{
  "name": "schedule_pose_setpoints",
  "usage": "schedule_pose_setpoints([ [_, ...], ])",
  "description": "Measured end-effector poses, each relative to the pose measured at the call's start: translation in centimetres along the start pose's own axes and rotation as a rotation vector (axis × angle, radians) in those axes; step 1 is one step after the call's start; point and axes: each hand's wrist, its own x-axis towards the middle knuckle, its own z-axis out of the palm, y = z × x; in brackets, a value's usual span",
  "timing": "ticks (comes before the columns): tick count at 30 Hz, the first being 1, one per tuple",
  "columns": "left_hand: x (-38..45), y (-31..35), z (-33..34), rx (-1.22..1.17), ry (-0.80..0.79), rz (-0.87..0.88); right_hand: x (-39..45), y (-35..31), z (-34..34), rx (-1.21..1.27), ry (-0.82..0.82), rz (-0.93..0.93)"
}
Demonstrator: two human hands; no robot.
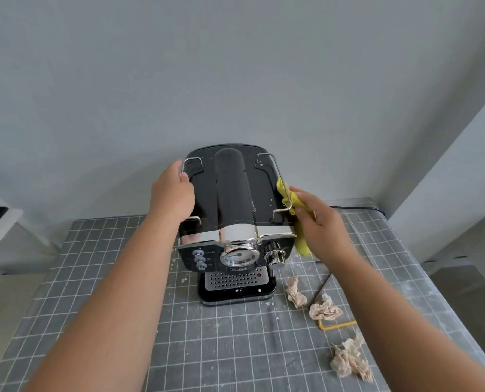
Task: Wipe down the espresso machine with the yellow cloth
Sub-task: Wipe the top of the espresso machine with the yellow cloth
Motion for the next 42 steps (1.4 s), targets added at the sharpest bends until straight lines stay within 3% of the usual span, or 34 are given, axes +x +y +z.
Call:
schedule_pose_setpoints([
  [7,0.3,-0.1,0.1,-0.006,0.003,0.01,-0.4,2.5,-0.8,-0.039,-0.074,-0.166],
  [11,0.4,-0.1,0.1,-0.024,0.006,0.006,-0.5,2.1,-1.0,-0.282,-0.05,-0.389],
  [15,0.4,-0.1,0.1,-0.01,-0.004,0.009,0.3,2.4,-1.0,-0.469,0.039,-0.474],
  [20,0.1,-0.1,-0.1,-0.005,-0.007,0.013,0.9,3.4,-0.4,-0.397,0.133,-0.317],
  [26,0.2,0.0,-0.1,0.001,-0.006,0.002,-1.1,1.9,-2.2,-0.303,0.05,-0.348],
  [29,0.3,0.1,0.0,-0.007,-0.003,-0.003,-0.2,-1.1,-3.9,-0.204,0.252,-0.322],
  [31,0.3,0.1,0.0,-0.02,0.0,-0.004,1.4,-3.6,-3.6,-0.193,0.291,-0.326],
  [33,0.1,0.1,0.0,-0.025,0.002,0.004,3.1,-5.7,-2.0,-0.301,0.119,-0.389],
  [35,0.2,0.0,0.0,-0.033,0.003,0.0,4.6,-6.8,-0.4,-0.496,-0.239,-0.44],
  [37,0.3,-0.1,0.0,-0.026,-0.001,-0.008,6.0,-7.8,-0.1,-0.662,-0.507,-0.362],
  [40,0.3,-0.2,-0.1,-0.02,-0.015,-0.002,7.6,-9.1,-0.8,-0.934,-0.644,-0.277],
  [42,0.2,-0.1,-0.1,-0.017,-0.015,0.001,8.3,-9.2,-0.7,-1.063,-0.577,-0.317],
])
